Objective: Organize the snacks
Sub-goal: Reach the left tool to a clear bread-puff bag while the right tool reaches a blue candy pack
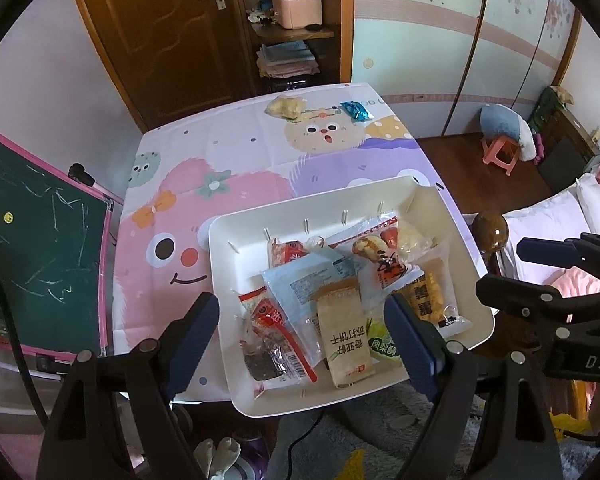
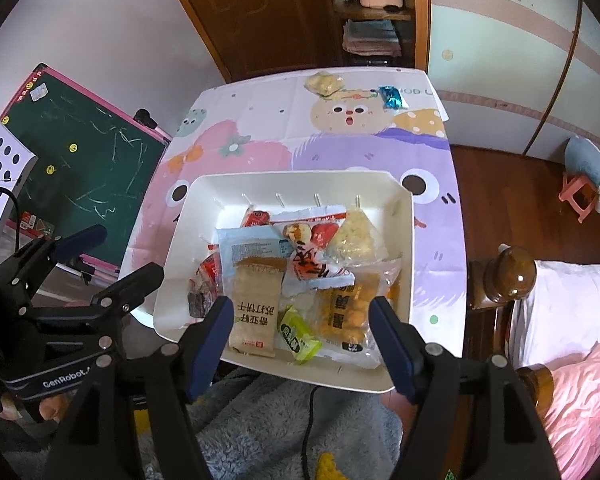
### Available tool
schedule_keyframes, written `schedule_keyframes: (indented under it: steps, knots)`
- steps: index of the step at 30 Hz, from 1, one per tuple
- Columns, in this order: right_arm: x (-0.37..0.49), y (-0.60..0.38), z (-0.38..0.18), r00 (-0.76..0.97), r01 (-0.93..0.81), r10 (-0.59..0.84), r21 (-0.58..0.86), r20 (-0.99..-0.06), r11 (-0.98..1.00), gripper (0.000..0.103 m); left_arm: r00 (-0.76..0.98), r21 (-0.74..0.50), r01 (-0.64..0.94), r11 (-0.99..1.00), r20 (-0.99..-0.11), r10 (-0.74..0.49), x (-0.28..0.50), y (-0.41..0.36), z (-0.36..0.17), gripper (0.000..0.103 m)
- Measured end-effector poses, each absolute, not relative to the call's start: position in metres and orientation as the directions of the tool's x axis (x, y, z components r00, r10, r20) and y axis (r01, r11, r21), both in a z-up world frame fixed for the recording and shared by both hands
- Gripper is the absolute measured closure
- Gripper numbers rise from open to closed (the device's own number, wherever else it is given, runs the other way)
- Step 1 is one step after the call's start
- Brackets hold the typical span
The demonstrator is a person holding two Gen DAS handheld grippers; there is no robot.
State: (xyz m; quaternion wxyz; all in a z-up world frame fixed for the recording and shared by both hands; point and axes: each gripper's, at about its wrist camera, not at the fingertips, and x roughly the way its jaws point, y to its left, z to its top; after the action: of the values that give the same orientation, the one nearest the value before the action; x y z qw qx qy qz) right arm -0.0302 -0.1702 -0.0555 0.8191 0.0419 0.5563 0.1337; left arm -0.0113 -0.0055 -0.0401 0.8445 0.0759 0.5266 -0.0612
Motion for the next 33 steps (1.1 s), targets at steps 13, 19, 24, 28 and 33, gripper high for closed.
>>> schedule_keyframes:
  steps: [13, 19, 24, 28, 33]
  knots:
    - [0.024, -0.169, -0.037, 0.387, -0.199, 0.288, 0.226, -0.876, 0.954, 0.033, 0.474, 0.119, 0.15, 0.981, -0.88, 0.034, 0.041, 0.004, -0.007, 0.019]
    - [0.08, -0.176, -0.012, 0.441, -0.199, 0.215, 0.139, -0.872, 0.97, 0.033, 0.548, 0.166, 0.171, 0.971, -0.835, 0.046, 0.106, 0.003, 0.023, 0.019]
    - [0.141, -0.192, 0.011, 0.482, -0.178, 0.171, 0.095, -0.86, 0.979, 0.033, 0.595, 0.184, 0.198, 0.963, -0.803, 0.031, 0.178, -0.003, 0.048, 0.015]
    - [0.197, -0.206, 0.019, 0.51, -0.143, 0.131, 0.066, -0.85, 0.988, 0.033, 0.605, 0.171, 0.207, 0.963, -0.796, 0.011, 0.242, -0.012, 0.055, 0.015]
    - [0.275, -0.219, -0.002, 0.498, -0.119, 0.11, 0.058, -0.86, 0.991, 0.033, 0.562, 0.103, 0.195, 0.975, -0.827, -0.025, 0.335, -0.021, 0.031, 0.015]
